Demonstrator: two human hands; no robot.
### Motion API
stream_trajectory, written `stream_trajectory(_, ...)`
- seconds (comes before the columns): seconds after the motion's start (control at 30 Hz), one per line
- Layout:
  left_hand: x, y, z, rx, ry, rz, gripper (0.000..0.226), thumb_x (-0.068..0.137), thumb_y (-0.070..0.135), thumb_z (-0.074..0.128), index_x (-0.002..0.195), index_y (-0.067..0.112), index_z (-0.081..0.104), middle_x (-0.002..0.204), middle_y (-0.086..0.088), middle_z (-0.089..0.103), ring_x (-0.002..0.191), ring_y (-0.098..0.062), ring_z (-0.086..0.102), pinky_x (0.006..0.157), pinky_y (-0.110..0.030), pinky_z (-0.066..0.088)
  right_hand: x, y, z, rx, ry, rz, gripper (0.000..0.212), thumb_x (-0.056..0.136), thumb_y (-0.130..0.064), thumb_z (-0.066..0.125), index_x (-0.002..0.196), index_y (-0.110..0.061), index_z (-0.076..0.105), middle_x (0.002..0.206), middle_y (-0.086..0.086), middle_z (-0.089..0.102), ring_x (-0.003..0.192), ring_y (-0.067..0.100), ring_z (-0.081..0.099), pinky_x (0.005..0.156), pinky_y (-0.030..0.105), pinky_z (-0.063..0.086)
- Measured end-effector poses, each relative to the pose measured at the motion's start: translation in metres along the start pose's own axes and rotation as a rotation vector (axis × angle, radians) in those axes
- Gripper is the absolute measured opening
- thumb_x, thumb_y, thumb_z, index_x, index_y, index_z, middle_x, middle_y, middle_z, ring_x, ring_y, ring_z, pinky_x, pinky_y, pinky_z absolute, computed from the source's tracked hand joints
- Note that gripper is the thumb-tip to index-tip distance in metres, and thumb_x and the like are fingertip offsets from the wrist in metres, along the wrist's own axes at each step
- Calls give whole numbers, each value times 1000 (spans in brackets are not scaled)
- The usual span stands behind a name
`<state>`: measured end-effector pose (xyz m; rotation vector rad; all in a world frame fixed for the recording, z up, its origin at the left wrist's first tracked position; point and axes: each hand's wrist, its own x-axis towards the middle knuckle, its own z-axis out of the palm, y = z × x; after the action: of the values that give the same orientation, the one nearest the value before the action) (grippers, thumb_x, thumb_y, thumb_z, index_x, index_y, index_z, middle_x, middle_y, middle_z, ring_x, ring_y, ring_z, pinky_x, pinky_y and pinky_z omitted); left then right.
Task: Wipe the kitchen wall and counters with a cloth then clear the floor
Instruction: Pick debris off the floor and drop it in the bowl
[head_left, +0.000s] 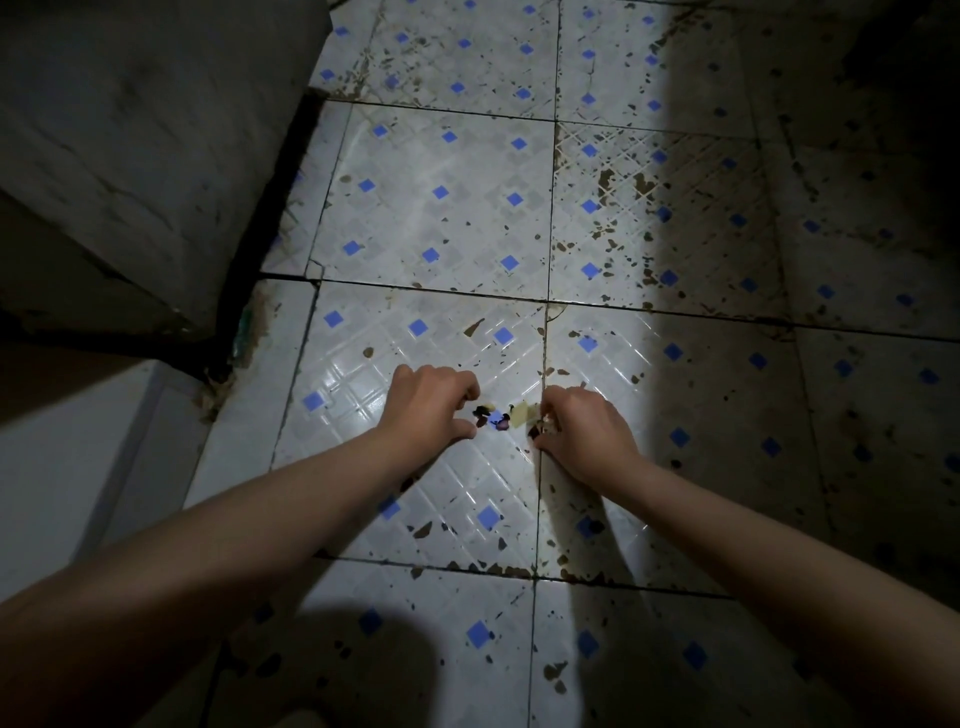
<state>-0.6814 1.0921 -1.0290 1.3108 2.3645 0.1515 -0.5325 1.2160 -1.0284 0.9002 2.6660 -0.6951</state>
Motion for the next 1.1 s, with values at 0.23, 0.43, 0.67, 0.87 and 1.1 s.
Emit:
stream_trajectory(0.23,-1,5,-2,-150,15,-7,37,73,28,78,107,23,63,92,8,64,85,-11,59,90,-31,43,7,-8,3,145,-9,-6,12,79,-11,69,90,-11,65,86,4,65,81,21,60,76,40,55)
stream_trajectory(0.43,0,-13,-6,-116,70,-76,37,72,37,77,104,23,64,94,7,66,89,-12,60,92,-35,43,9,2,-5,137,7,42,19,75,-22,77,79,-14,60,82,-1,63,76,16,58,70,33,53)
stream_trajectory(0.67,-2,-5,1,-33,61,-17,26,86,32,64,111,24,69,107,5,70,100,-16,60,91,-32,33,7,6,-3,95,-39,70,14,81,-25,72,81,-14,64,82,3,65,80,20,60,74,37,54)
stream_trajectory(0.87,-6,2,1,-177,60,20,29,79,23,73,108,20,70,100,1,71,94,-17,61,84,-27,42,14,-10,-3,104,-10,9,20,77,-24,74,88,-12,62,86,2,61,81,19,56,70,34,49)
stream_trajectory(1.1,-4,3,-2,-147,-2,8,58,72,35,78,125,21,57,113,-1,62,101,-19,57,84,-28,44,17,-6,-7,-5,-69,-76,50,73,-24,77,119,-24,59,108,5,52,96,24,54,80,35,48)
